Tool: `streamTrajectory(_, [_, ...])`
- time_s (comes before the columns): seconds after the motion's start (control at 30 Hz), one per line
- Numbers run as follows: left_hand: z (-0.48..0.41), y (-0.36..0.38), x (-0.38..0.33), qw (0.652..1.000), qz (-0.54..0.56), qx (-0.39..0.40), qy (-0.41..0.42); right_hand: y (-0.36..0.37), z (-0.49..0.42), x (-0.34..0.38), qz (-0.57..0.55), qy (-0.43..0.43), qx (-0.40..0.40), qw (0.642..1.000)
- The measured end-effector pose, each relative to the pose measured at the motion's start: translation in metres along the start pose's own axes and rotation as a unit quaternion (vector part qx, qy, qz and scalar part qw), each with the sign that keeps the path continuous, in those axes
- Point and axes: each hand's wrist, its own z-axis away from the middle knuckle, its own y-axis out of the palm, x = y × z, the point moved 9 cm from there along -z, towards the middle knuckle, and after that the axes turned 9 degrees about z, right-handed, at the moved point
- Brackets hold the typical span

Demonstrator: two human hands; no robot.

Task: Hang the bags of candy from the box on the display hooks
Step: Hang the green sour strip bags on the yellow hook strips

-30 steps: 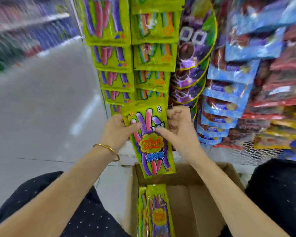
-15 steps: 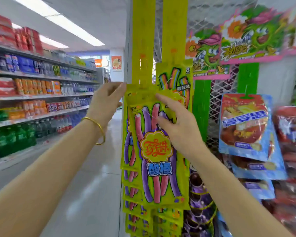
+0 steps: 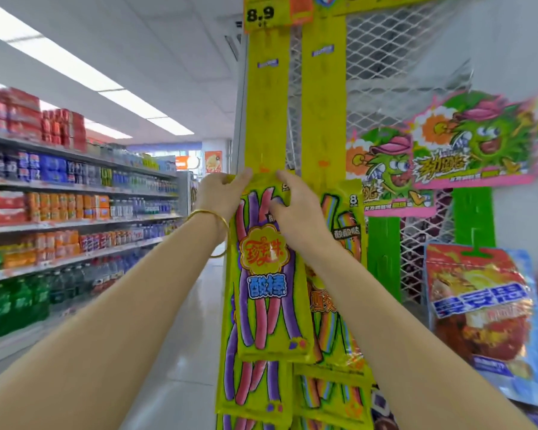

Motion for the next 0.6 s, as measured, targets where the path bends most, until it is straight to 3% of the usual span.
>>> streamTrajectory(0.2, [-0.008, 0.0, -0.001, 0.998, 0.036, -0.053, -0.009, -0.006, -0.008, 0.0, 0.04, -0.01, -0.026, 0.999])
streamTrajectory(0.6, [-0.005, 0.01, 0.014, 0.983, 0.147, -0.029, -0.104, -0.01, 0.004, 0.006, 0.171, -0.003, -0.058, 0.984])
